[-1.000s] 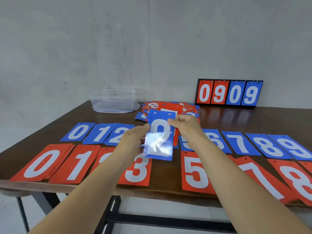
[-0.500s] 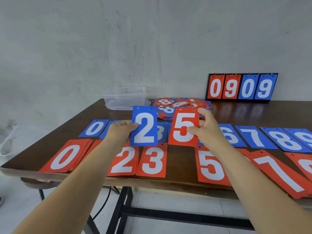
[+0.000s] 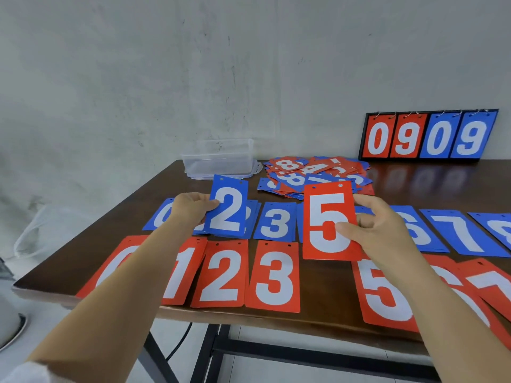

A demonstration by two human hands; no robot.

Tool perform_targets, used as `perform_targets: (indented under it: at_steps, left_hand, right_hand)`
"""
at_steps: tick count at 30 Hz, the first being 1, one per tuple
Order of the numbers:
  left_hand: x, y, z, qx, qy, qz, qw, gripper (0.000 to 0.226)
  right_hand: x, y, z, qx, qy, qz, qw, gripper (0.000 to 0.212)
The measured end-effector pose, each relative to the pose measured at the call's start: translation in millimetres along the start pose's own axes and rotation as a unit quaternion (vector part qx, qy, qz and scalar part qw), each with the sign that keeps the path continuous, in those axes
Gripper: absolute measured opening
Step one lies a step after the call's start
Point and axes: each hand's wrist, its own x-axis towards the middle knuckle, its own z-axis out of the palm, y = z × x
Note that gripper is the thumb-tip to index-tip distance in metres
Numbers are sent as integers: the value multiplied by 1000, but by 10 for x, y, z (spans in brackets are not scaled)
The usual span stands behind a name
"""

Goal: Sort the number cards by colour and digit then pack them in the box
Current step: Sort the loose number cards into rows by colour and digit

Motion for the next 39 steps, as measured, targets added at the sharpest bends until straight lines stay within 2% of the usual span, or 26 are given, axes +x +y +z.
perform_targets:
  at_steps: [8, 11, 13, 15, 16, 21, 26, 30, 39]
  left_hand:
    - [214, -119, 226, 85, 7, 32, 996, 13]
    - [221, -170, 302, 172, 42, 75, 981, 17]
    - [235, -207, 348, 227, 51, 101, 967, 11]
    - [237, -248, 400, 273, 58, 109, 954, 35]
    - [234, -262, 419, 293, 63, 110, 948, 40]
    - [168, -197, 455, 363, 77, 135, 919, 19]
    - [112, -204, 506, 359, 70, 150, 919, 12]
    - [-14, -167, 555, 323, 53, 149, 933, 43]
    - [-376, -90, 675, 293, 45, 201, 934, 44]
  right_hand:
    - [-86, 89, -165, -16, 11, 19, 1000, 58]
    - [-126, 134, -251, -12, 16, 23, 1000, 60]
    - [-150, 162, -288, -13, 23, 26, 999, 62]
    - [-181, 168, -311, -26, 27, 25, 999, 62]
    - [-197, 171, -321, -31, 28, 24, 999, 62]
    - [-240, 233, -386, -43, 47, 28, 998, 60]
    - [-327, 275, -533, -45, 52, 48, 996, 58]
    - [-403, 321, -602, -61, 38, 70, 995, 63]
    - [-584, 332, -888, -74, 57, 89, 992, 61]
